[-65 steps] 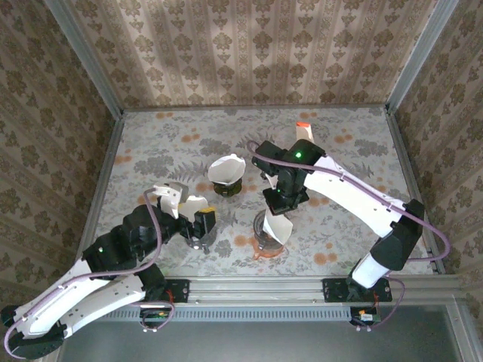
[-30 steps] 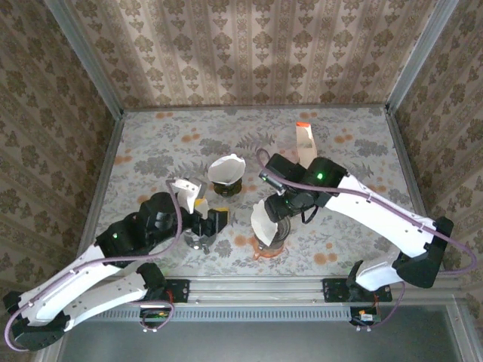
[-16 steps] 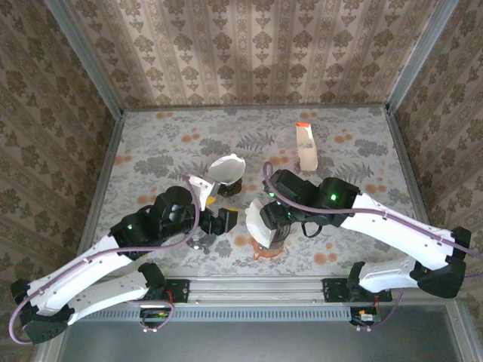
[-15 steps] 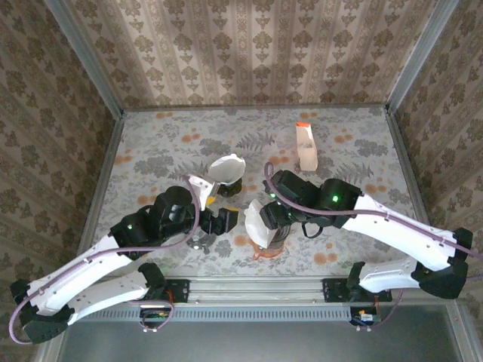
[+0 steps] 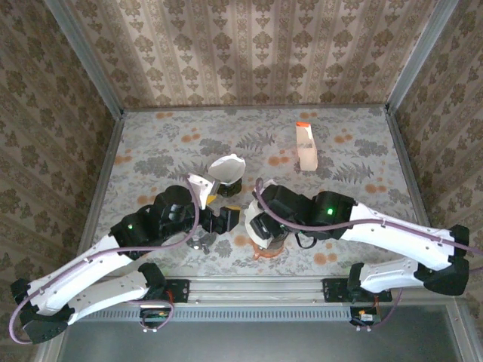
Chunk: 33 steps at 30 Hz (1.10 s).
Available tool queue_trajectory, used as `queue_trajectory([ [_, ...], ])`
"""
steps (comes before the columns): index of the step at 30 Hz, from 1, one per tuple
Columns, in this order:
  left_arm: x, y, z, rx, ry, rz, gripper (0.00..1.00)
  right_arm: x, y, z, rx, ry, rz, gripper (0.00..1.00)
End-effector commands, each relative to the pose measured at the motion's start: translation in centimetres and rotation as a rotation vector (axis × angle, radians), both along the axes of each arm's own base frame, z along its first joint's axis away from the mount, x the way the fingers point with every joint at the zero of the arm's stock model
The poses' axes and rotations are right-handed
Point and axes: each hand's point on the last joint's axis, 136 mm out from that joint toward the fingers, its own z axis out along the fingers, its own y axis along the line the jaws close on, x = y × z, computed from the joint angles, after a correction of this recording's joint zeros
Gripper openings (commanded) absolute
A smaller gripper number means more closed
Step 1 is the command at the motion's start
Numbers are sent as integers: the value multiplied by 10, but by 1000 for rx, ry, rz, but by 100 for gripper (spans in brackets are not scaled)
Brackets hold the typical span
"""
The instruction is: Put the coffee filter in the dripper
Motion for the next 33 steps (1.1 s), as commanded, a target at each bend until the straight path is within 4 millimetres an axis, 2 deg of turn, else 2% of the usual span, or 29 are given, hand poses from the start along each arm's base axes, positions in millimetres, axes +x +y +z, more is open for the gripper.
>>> queue_trajectory([
  [1,-1,-5,18,-58,-2,-8,97,8,-5,6,-52,-49,-24,63],
  [4,-1,-6,16,-53,4,-12,96,9,-9,1,-77,-46,-40,52],
  [8,-1,-8,15,-51,9,-17,95,9,-10,0,-68,-51,-49,24],
  [15,-1,-13,13,-55,23,-29,94,8,-13,-4,-82,-57,-61,2],
  [20,-2,-19,10,-51,37,-47,91,15,-29,-2,-137,-97,-117,0],
  [23,-1,-24,7,-45,51,-52,90,16,-34,-10,-167,-96,-139,0],
  [29,0,-32,2,-48,78,-64,90,16,-37,-26,-158,-99,-169,0],
  [33,-1,-40,-1,-50,100,-87,84,16,-36,-36,-144,-94,-182,0],
])
